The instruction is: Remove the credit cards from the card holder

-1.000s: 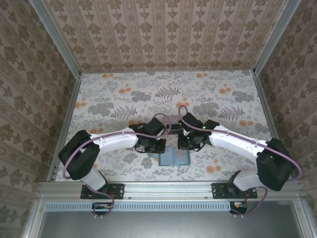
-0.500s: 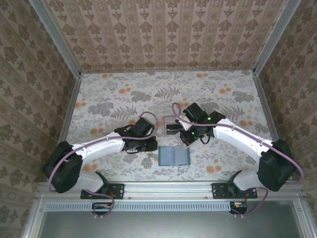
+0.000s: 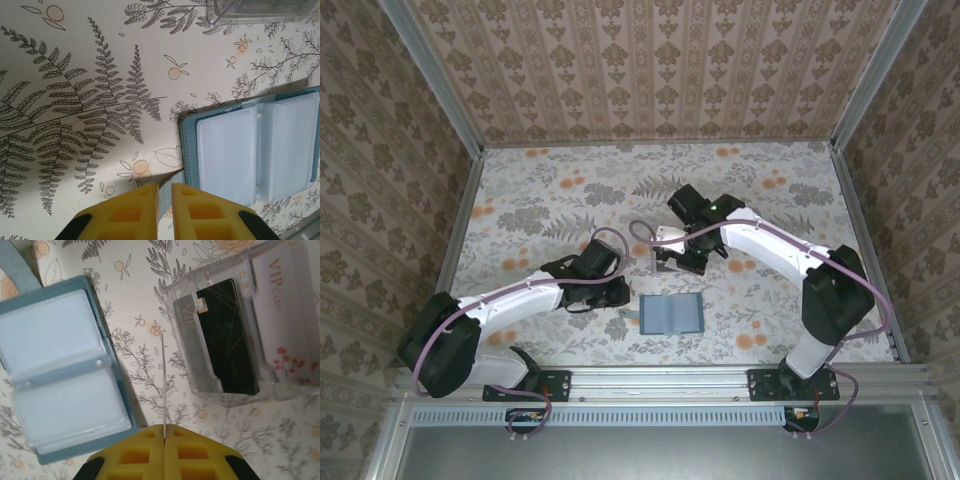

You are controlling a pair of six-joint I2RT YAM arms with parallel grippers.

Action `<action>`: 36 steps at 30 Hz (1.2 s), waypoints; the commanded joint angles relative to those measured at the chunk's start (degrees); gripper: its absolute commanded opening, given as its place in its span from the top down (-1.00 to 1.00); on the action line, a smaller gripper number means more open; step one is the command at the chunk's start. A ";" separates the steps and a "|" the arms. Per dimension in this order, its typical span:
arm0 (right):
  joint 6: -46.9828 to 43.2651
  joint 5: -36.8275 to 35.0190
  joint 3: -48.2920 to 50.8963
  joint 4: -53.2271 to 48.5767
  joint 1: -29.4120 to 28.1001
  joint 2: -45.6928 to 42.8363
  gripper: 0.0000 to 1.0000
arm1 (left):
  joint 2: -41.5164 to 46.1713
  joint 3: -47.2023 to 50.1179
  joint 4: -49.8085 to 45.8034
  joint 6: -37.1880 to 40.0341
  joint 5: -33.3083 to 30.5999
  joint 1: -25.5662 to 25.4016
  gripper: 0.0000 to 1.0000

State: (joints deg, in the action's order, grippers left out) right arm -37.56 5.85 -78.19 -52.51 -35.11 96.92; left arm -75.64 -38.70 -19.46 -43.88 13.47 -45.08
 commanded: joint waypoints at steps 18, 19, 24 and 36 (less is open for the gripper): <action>-18.68 -3.87 -28.85 -17.75 3.03 18.86 0.98 | 0.14 1.52 -0.28 0.57 1.91 1.73 0.69; -18.91 -3.66 -29.81 -18.33 3.03 19.69 0.98 | 0.18 1.53 -0.38 0.67 1.91 1.82 0.69; -20.33 -3.43 -33.36 -19.95 3.04 22.78 0.98 | 0.25 1.49 -0.44 0.72 1.91 2.21 0.69; -22.13 -2.74 -38.36 -22.39 3.03 28.63 0.98 | -0.39 1.36 -0.55 0.67 2.29 2.75 0.69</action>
State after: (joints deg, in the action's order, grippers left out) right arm -58.02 2.28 -114.65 -71.50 -32.40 123.83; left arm -75.66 -37.85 -19.49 -43.83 15.05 -42.65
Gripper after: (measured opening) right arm 0.045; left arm 0.154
